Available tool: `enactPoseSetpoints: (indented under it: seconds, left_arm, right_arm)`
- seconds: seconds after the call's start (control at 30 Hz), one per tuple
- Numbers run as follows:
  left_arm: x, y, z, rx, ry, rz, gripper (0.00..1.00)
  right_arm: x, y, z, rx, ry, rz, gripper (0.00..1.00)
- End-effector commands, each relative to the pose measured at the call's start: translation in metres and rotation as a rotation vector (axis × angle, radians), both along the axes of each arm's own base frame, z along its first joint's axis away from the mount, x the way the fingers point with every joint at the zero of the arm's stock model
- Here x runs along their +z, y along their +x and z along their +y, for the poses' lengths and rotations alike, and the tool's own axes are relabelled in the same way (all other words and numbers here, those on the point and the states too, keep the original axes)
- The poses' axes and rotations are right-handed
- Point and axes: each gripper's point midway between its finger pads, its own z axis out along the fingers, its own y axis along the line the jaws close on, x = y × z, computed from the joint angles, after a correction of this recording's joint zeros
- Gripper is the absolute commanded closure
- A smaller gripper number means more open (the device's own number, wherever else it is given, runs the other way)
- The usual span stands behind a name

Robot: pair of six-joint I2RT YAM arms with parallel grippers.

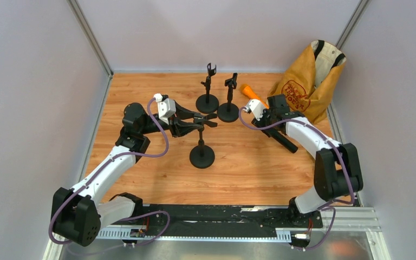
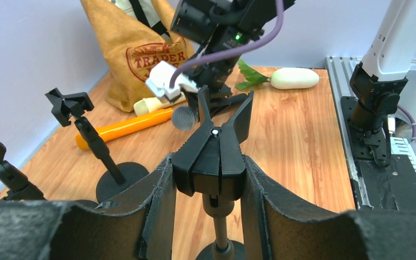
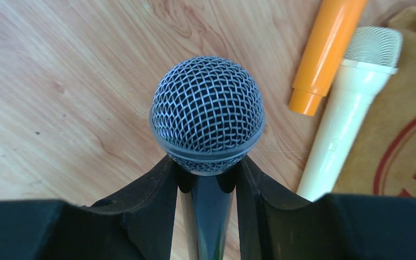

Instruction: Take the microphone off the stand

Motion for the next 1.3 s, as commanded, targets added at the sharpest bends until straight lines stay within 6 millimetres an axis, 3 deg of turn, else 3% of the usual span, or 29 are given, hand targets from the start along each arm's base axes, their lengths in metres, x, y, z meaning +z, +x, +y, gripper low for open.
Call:
enactPoseSetpoints:
  seconds: [0.0,0.67,0.83,1.03,1.27]
  left_arm:
    - [-0.001,-0.001,-0.002,-0.007,0.001,-0.016,0.9]
    - [0.0,-0.004,-0.001,-0.01,0.0,-0.032,0.88]
    - [0.0,-0.004,-0.001,-0.009,0.001,-0.034,0.88]
    - [0.001,-0.005,0.0,-0.008,0.001,-0.04,0.88]
    - [-0.001,-0.004,-0.001,-0.01,0.002,-0.036,0.88]
  right_arm:
    - [0.0,0.029,-0.002,-0.063,-0.053,-0.055,0.97]
    - [-0.038,0.063,-0.011,-0.061,-0.22,-0.076,0.95]
    - [-0.046,0.073,-0.014,-0.065,-0.256,-0.078,0.85]
    - [-0.047,0.08,-0.014,-0.063,-0.282,-0.086,0.62]
    - [-0.013,0.088,-0.013,-0.076,-0.267,-0.164,0.44]
